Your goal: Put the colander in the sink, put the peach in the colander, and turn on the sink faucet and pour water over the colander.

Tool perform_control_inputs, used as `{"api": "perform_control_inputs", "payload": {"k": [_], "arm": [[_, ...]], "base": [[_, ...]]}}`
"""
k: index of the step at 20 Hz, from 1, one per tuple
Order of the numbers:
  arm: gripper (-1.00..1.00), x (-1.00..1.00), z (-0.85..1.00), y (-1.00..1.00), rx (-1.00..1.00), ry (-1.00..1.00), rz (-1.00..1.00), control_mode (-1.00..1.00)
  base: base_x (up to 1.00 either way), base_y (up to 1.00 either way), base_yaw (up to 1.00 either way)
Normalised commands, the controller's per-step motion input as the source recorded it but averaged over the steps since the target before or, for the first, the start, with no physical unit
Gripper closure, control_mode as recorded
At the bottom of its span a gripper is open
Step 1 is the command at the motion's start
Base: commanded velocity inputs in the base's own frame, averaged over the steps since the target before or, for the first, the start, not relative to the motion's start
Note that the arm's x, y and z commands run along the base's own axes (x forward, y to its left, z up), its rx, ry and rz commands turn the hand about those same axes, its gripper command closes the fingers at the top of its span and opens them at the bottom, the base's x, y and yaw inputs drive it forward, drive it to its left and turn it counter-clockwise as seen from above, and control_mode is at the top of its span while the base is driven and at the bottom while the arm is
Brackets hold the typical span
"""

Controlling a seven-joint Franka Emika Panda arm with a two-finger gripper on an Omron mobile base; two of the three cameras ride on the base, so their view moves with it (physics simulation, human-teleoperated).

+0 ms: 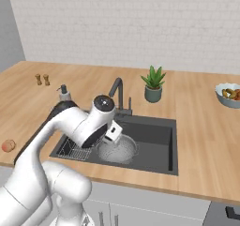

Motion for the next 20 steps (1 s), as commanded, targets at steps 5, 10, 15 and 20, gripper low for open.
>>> {"api": "perform_control_inputs", "payload": {"k": [5, 10, 15, 20], "arm": [[-1.0, -0.01, 0.33, 1.0, -0.1, 0.03, 0.16, -1.0], [-1.0, 0.0, 0.02, 1.0, -0.11, 0.1, 0.16, -1.0], [-1.0, 0.08, -0.03, 1.0, -0.04, 0.17, 0.13, -1.0], [-1.0, 0.08, -0.03, 1.0, 0.0, 0.17, 0.08, -1.0]], "base": [[0.0, 0.0, 0.0], [0.0, 0.0, 0.0], [0.0, 0.0, 0.0], [0.0, 0.0, 0.0]]}}
